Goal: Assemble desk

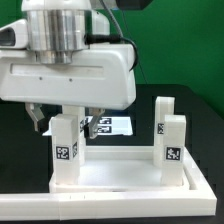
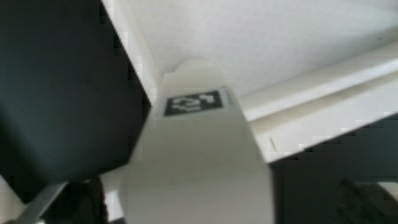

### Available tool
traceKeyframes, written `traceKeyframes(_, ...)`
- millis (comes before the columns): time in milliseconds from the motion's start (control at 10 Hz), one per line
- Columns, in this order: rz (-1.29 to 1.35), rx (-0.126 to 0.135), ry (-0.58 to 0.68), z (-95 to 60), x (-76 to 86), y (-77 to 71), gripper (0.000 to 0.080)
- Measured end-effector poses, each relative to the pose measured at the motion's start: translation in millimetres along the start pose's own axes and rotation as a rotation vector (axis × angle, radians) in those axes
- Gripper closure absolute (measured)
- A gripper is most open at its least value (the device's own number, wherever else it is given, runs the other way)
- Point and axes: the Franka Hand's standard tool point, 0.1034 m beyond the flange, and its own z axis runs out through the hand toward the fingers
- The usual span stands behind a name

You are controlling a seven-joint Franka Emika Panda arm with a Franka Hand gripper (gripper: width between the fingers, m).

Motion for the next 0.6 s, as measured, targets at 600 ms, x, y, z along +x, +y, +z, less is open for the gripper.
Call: traceKeyframes(600, 0.001, 0.010, 0.000, -15.2, 3.0, -1.7, 0.0150)
